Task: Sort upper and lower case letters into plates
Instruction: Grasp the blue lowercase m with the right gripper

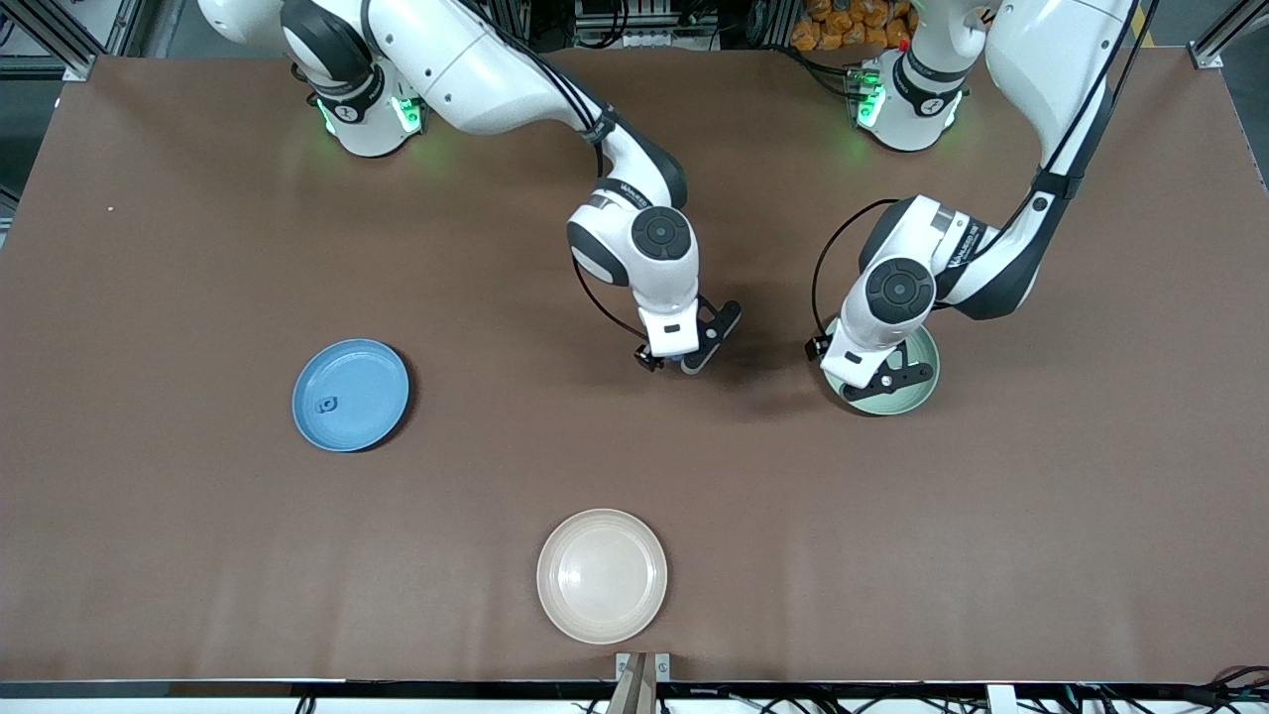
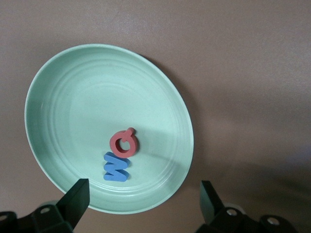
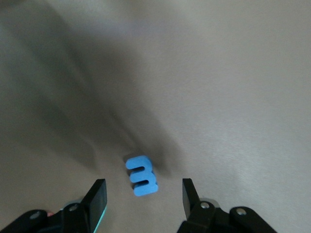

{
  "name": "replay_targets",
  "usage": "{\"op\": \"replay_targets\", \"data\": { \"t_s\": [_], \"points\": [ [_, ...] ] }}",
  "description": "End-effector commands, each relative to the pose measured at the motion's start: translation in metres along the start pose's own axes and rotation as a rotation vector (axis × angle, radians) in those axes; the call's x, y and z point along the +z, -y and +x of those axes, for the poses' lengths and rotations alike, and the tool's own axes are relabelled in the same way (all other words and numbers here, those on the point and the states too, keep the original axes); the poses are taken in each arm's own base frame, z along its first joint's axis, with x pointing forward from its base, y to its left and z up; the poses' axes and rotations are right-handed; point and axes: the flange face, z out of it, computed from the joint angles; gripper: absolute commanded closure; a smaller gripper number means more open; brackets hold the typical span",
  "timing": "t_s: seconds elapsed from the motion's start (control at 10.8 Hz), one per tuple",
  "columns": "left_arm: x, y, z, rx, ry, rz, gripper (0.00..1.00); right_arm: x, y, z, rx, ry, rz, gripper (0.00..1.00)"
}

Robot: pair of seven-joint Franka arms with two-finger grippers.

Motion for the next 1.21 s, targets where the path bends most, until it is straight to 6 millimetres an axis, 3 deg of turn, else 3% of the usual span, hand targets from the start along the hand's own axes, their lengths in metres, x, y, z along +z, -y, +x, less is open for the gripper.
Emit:
{"op": "replay_targets", "data": {
  "t_s": [0.0, 0.37, 0.74, 1.12],
  "points": [
    [0.001, -0.003, -0.003, -0.003, 0.009, -0.022, 0.00, 0.014, 0.012, 0.007, -0.033, -0.014, -0.013, 0.28],
    [-0.006, -0.027, -0.017, -0.037, -0.008, -0.026, 0.00, 0.024, 0.011, 0.008, -0.044, -0.012, -0.029, 0.36],
    [-0.006, -0.028, -0.018, -0.039, -0.010, -0.025, 0.00, 0.028, 0.007, 0.009, -0.067, -0.021, -0.037, 0.41],
    [-0.006, -0.027, -0.017, -0.038, -0.013, -0.024, 0.00, 0.036, 0.008, 0.008, -0.064, -0.019, -0.033, 0.67]
  ]
}}
